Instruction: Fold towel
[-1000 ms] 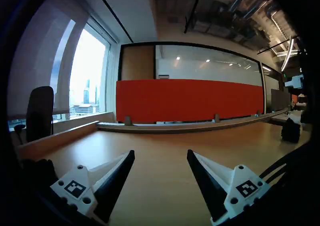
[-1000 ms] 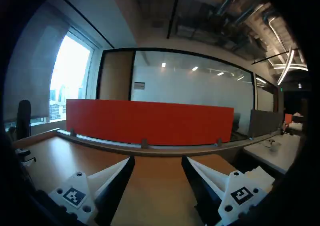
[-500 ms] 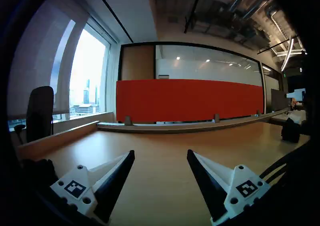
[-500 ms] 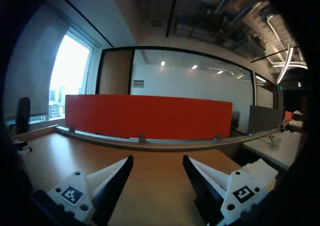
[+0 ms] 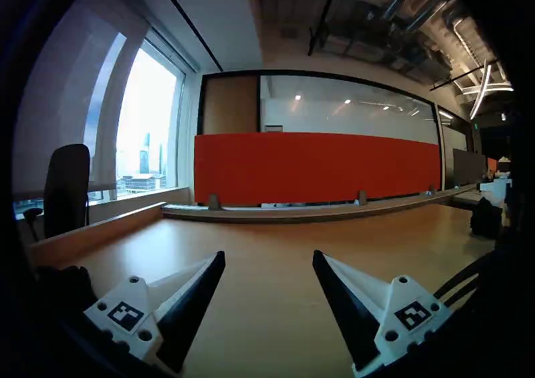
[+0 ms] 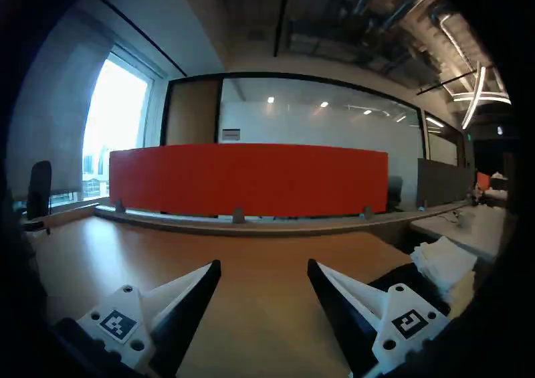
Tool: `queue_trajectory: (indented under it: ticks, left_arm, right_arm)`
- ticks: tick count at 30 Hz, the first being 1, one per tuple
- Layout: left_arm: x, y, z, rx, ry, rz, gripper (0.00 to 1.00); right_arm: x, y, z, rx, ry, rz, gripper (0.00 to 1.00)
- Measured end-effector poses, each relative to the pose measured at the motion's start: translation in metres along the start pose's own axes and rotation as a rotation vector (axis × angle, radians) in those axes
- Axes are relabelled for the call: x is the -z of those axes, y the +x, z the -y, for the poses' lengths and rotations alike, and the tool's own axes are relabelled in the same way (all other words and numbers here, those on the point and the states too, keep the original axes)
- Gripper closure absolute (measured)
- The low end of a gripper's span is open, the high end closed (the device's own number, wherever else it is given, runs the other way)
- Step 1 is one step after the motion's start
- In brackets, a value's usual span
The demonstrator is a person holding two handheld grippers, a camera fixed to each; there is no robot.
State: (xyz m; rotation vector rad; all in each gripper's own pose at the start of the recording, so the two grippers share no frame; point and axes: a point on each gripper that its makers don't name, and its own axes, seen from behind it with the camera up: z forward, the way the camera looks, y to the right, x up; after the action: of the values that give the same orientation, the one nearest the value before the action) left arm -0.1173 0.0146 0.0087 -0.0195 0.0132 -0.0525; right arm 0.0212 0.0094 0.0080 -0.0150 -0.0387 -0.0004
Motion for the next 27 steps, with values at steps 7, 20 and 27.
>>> queue_trajectory:
  ticks: [7, 20, 27]
  left_arm:
    - [0.0, 0.0, 0.0, 0.0, 0.0, 0.0, 0.03]
    - [0.0, 0.0, 0.0, 0.0, 0.0, 0.0, 0.03]
    - [0.0, 0.0, 0.0, 0.0, 0.0, 0.0, 0.03]
  right_arm:
    - [-0.002, -0.017, 0.003, -0.018, 0.007, -0.003, 0.0]
    - [-0.002, -0.029, -0.007, -0.032, -0.01, -0.012, 0.0]
    - [0.0, -0.033, -0.005, -0.048, -0.002, -0.008, 0.0]
